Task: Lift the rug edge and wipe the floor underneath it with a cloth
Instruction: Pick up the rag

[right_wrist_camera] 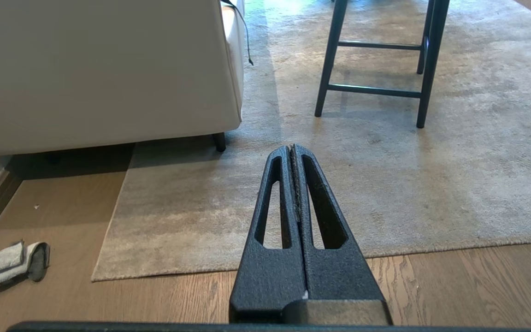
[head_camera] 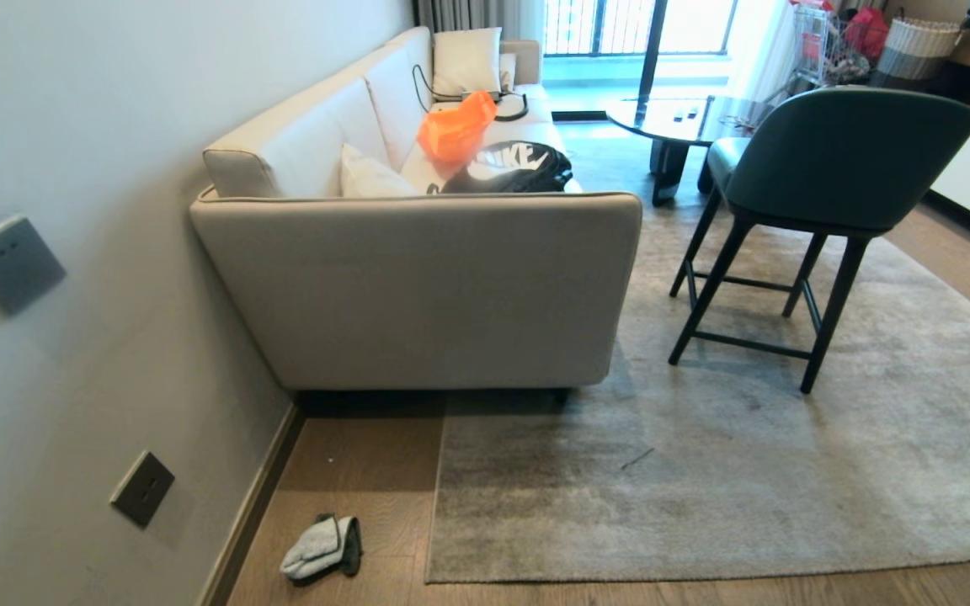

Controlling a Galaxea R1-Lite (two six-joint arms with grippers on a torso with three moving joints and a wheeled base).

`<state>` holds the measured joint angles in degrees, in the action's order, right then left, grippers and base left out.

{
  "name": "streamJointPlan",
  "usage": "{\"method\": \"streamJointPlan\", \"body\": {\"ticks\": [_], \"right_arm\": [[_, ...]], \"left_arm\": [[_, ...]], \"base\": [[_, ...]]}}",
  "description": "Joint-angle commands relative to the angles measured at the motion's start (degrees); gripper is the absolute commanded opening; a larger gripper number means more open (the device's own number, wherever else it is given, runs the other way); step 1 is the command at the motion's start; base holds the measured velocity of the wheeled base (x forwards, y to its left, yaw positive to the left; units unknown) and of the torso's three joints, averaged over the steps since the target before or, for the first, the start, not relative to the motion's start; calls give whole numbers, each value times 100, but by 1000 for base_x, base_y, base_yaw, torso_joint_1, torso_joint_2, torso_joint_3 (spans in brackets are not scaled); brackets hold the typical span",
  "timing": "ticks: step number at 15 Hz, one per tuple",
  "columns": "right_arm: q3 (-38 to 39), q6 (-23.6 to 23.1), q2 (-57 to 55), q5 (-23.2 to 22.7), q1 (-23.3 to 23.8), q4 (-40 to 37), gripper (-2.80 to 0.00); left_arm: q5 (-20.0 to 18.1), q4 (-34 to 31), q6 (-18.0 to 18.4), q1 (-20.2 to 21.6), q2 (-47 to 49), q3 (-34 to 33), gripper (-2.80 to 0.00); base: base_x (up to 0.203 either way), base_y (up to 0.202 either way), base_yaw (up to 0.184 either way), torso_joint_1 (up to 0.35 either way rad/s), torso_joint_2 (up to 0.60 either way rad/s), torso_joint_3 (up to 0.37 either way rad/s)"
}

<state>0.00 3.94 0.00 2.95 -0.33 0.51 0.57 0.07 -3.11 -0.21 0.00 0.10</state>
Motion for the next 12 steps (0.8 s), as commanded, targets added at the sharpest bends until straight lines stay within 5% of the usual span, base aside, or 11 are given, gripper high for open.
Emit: {"method": "streamJointPlan", "body": {"ticks": [1, 12], "right_arm": [[0, 2, 0, 4, -2, 2, -280], [0, 2, 0, 4, -2, 2, -280]], "left_arm": [[4, 1, -6, 3, 0, -1, -280], [4, 1, -6, 1, 0, -1, -280]], "base": [[0, 0, 0, 0, 0, 0], [0, 0, 0, 0, 0, 0]]}}
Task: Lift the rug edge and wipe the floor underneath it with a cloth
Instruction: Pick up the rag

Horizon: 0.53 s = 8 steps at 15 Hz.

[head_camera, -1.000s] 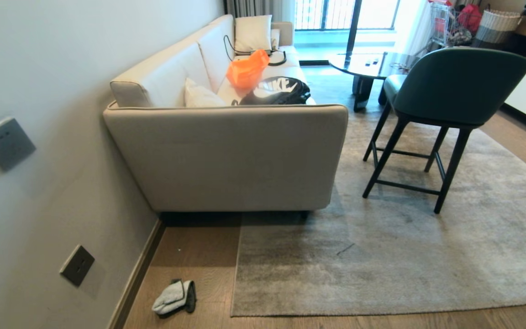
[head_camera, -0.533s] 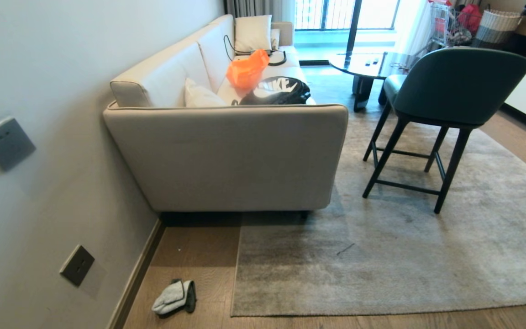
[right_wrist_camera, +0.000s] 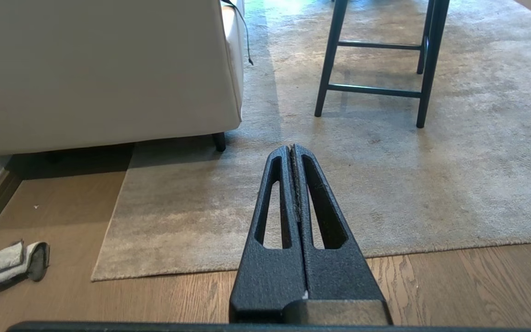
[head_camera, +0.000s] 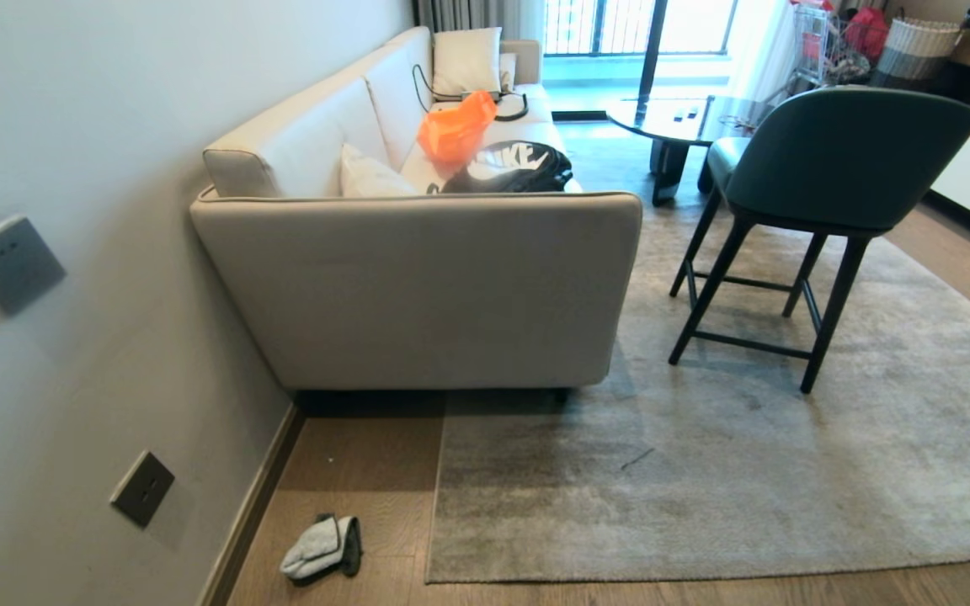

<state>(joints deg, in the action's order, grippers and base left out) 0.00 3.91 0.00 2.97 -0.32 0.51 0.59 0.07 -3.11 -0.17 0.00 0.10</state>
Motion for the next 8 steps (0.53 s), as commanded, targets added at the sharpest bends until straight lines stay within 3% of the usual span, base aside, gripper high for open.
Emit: {"method": "streamJointPlan", "body": {"ticks": [1, 8], "right_arm": [[0, 4, 0, 2, -3, 2, -280], [0, 4, 0, 2, -3, 2, -280]], "left_arm": [[3, 1, -6, 0, 0, -1, -280], [3, 1, -14, -6, 0, -1, -280]], "base": [[0, 0, 0, 0, 0, 0], [0, 0, 0, 0, 0, 0]]}}
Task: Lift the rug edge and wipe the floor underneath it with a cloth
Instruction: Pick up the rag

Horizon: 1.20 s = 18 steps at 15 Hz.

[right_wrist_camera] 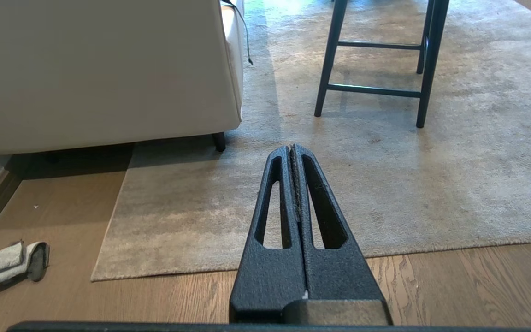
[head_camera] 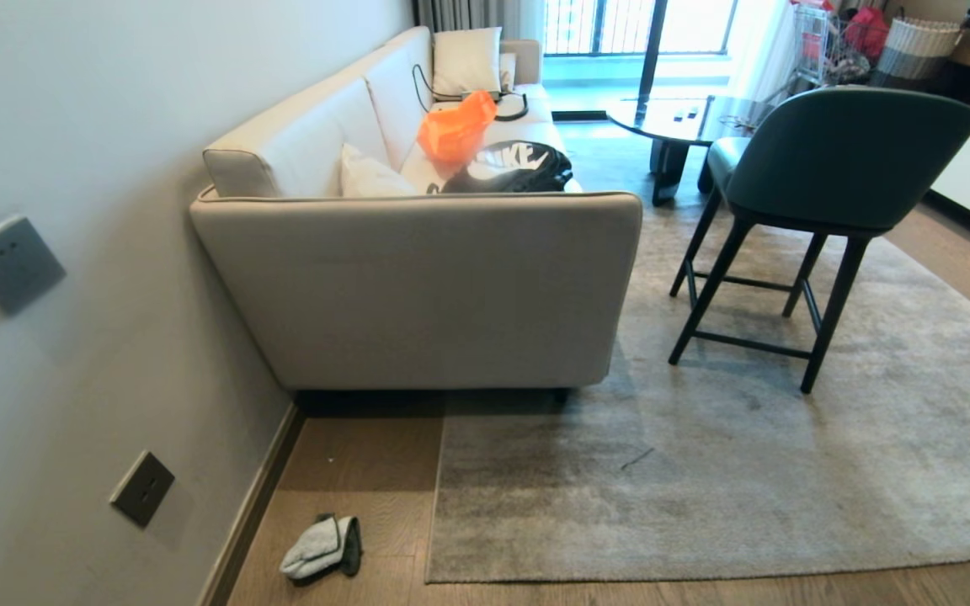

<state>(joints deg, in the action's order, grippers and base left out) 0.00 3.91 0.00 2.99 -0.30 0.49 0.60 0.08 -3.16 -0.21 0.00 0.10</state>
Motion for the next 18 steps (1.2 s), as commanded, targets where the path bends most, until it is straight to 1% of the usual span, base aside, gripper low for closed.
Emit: {"method": "streamJointPlan", "body": {"ticks": [1, 12, 18], "right_arm": [[0, 4, 0, -1, -5, 1, -280], [0, -4, 0, 8, -5, 4, -280], [0, 4, 0, -1, -5, 4, -280]], "left_arm": [[-7, 1, -1, 3, 0, -1, -280], [-7, -8, 26, 3, 0, -1, -280], [-25, -8, 42, 3, 0, -1, -280]], "base": [[0, 0, 0, 0, 0, 0], [0, 0, 0, 0, 0, 0], [0, 0, 0, 5, 4, -151]]}}
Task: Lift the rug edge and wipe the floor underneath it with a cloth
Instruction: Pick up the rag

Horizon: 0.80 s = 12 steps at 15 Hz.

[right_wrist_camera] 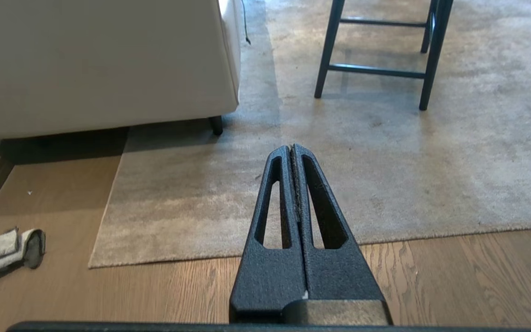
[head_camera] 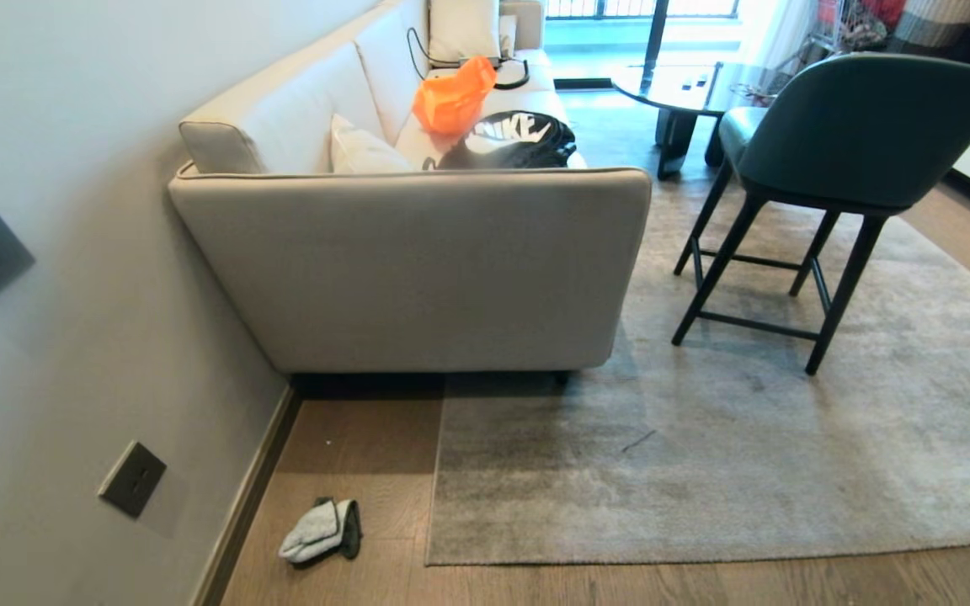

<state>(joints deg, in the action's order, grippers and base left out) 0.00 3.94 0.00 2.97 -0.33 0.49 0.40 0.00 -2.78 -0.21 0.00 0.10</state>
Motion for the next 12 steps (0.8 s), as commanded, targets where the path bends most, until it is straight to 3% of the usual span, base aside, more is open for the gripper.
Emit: {"method": "streamJointPlan", "body": {"ticks": [1, 12], "right_arm": [[0, -7, 0, 1, -2, 3, -280], [0, 2, 0, 3, -2, 3, -280]], "left_arm": [[-5, 0, 6, 3, 0, -1, -280], [-5, 0, -3, -6, 0, -1, -280]], "base": [[0, 0, 0, 2, 2, -184], [0, 0, 0, 5, 3, -198]]}}
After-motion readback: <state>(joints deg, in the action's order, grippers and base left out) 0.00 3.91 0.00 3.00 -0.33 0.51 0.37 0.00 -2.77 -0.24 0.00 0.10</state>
